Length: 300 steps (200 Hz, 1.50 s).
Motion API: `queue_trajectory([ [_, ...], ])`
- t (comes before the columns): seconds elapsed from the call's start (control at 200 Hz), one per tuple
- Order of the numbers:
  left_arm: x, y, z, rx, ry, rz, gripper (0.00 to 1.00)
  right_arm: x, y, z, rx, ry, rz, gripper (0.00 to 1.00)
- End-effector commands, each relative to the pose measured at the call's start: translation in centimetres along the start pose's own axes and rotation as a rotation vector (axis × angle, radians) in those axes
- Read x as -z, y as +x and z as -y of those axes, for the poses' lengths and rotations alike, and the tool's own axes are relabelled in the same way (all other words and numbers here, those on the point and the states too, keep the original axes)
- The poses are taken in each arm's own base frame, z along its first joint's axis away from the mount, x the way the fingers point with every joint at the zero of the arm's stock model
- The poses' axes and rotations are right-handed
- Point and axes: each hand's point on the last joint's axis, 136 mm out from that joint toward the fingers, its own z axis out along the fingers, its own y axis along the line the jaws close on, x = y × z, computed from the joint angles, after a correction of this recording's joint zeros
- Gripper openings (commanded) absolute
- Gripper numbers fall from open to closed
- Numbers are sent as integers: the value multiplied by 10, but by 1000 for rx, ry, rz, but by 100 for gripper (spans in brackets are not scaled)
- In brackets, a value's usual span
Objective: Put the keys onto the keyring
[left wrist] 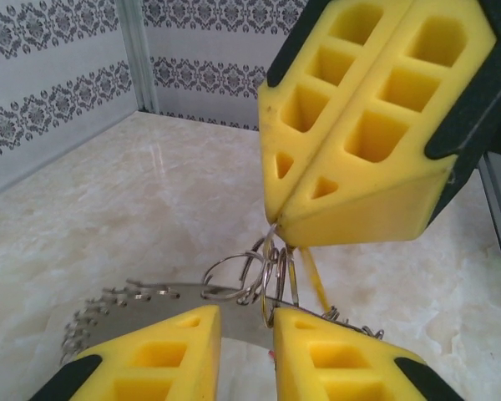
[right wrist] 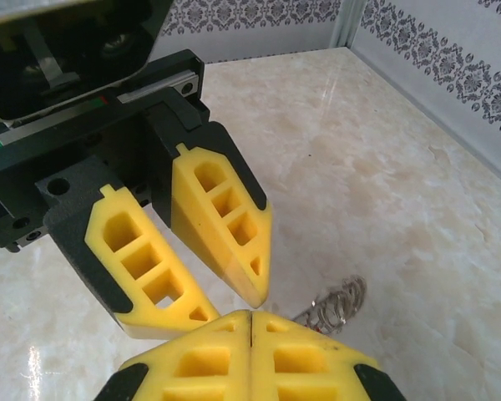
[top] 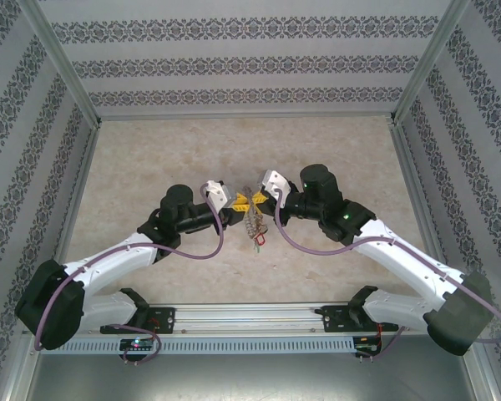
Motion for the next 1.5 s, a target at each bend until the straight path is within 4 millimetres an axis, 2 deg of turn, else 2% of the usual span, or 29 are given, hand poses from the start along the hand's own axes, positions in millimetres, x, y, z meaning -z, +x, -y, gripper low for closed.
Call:
queue_trajectory([
  [0.0, -5, -6, 7, -29, 35, -16, 27, 3, -25, -1, 51, 0, 55, 0],
  [0.08, -7, -6, 9, -39, 46, -21, 31, 1, -23, -1, 50, -5, 49, 0],
  [0.255, -9, -4, 6, -54, 37, -46, 31, 1, -22, -4, 62, -18, 41, 0],
  [0.505, -6, -1, 4, -104, 18, -100, 25, 0, -19, -10, 71, -50, 30, 0],
  [0.739, -7, 1, 5, -114, 31, -122, 24, 0, -21, -15, 74, -79, 44, 0],
  [1.284, -9, -12, 10, -136, 69, -91, 27, 0, -24, -25, 62, -145, 54, 0],
  [1.494, -10, -13, 10, -140, 73, -91, 15, -2, -22, -26, 55, -159, 44, 0],
])
